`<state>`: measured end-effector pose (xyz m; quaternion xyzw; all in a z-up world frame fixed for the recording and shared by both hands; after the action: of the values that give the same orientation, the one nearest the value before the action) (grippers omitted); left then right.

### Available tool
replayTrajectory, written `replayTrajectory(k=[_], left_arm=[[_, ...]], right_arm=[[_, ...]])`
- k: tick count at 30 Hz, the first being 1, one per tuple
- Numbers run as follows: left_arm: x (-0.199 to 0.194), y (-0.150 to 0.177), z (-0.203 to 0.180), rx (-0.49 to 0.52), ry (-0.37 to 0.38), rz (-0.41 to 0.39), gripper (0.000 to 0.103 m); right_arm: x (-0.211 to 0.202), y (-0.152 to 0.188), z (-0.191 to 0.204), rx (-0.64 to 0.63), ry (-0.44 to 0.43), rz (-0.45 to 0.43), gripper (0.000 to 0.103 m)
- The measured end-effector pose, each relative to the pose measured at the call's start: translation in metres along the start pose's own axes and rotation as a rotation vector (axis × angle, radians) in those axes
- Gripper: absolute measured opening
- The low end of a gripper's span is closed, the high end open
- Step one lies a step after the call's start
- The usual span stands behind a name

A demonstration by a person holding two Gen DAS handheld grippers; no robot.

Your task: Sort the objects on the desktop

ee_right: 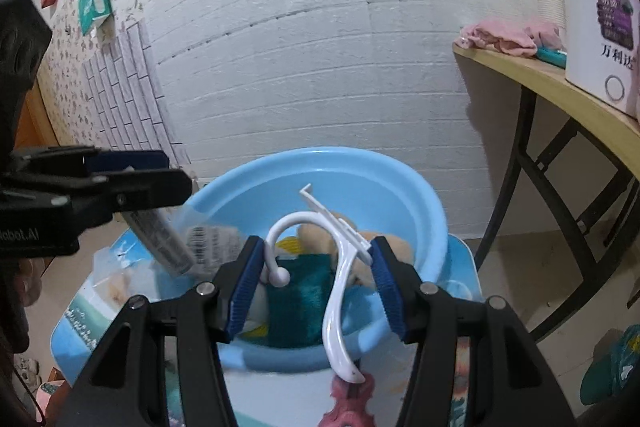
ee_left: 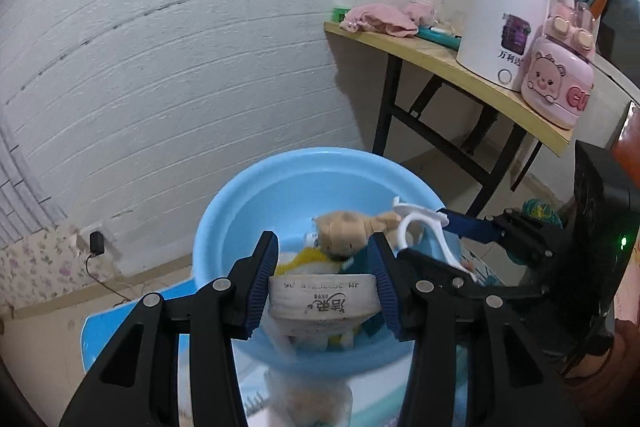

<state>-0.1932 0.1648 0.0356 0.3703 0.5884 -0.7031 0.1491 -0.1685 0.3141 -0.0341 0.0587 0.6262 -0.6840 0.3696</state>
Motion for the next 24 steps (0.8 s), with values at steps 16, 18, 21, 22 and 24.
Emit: replayTrajectory(k=[16,18,21,22,24], left_arm=[[0.021,0.015,0.035,-0.084,-0.079,0.064,0.103],[0.018,0.026,0.040,-0.097,-0.088,0.083,0.103],[0.011,0.040,0.044,-0.112,-0.100,0.092,0.103],[0.008,0.045,0.045,-0.116,-0.098,0.094,0.103],[0.003,0.055,0.047,-0.127,-0.095,0.106,0.103]], right_arm=[[0.012,0.001,0.006,0.020,-0.024,0.048,0.067],[0.009,0.002,0.011,0.026,-0.026,0.054,0.068],[0.002,0.003,0.020,0.029,-0.036,0.057,0.068],[0.000,0.004,0.023,0.028,-0.036,0.059,0.068],[-0.003,0.007,0.029,0.026,-0.033,0.070,0.068]])
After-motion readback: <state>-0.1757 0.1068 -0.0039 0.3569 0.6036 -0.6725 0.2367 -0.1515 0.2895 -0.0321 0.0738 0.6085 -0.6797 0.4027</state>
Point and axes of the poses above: each gripper's, at about its wrist camera, not at the fingertips, and x roughly the way its jaws point, z to its left, y to its underside, the point moved 2 cm from there along x, roughly the way its jaws point, and after that the axes turned 4 degrees about -y, right-handed, at the moved point
